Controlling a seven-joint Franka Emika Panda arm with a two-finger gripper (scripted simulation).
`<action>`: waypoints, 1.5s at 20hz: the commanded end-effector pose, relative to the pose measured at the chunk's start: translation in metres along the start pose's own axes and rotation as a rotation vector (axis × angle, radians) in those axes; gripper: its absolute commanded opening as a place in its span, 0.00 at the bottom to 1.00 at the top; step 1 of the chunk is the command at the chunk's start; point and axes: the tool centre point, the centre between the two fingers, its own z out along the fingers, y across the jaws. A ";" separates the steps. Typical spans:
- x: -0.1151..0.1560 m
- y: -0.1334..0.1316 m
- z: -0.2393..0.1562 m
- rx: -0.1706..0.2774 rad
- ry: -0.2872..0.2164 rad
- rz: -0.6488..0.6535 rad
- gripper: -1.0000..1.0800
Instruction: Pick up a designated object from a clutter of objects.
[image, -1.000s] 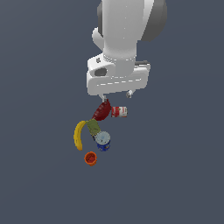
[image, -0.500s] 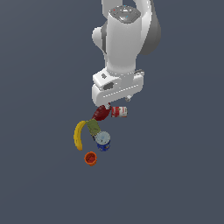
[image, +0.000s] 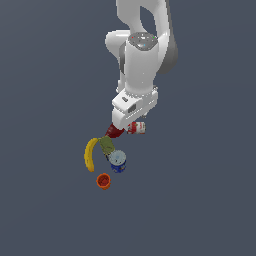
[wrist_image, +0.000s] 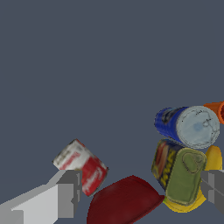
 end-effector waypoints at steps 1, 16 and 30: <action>-0.004 -0.006 0.011 0.001 0.000 -0.069 0.96; -0.034 -0.046 0.073 0.010 0.003 -0.469 0.96; -0.064 -0.079 0.111 0.015 0.007 -0.764 0.96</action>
